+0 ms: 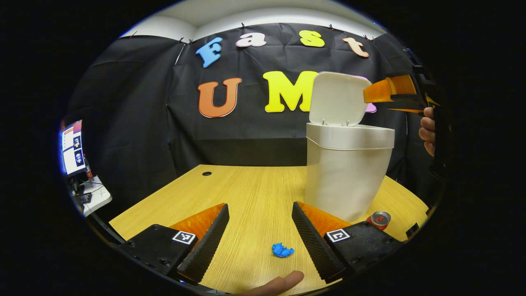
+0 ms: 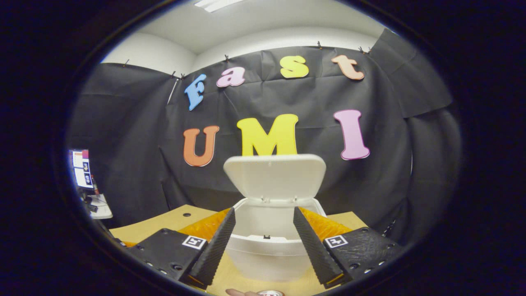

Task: Press the lid of the desktop garbage bin to open it, pick up the crumpled paper on the desktop and throw it into the bin, then pick up the pop can on the desktop and drop it into the bin, and finally close the garbage bin lid.

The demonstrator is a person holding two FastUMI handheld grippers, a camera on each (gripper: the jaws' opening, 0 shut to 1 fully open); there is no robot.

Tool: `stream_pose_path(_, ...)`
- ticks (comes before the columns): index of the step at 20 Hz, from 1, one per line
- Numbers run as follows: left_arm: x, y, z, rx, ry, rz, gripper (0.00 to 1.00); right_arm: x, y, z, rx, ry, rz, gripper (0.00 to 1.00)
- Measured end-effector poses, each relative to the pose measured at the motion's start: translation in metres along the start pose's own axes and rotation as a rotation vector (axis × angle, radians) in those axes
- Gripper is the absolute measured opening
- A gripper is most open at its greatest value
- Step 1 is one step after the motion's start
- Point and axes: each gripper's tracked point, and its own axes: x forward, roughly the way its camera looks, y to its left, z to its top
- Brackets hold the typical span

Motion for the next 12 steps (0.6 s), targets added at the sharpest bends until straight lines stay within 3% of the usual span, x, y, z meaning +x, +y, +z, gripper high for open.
stream_pose_path(9,0.001,-0.004,-0.002,0.002,0.004,-0.012,0.99,-0.041,-0.017,-0.023,-0.101,0.003,-0.037,0.94)
stream_pose_path(12,0.007,-0.014,-0.013,-0.019,0.013,-0.059,0.99,-0.058,-0.025,-0.033,-0.091,-0.002,-0.034,0.94)
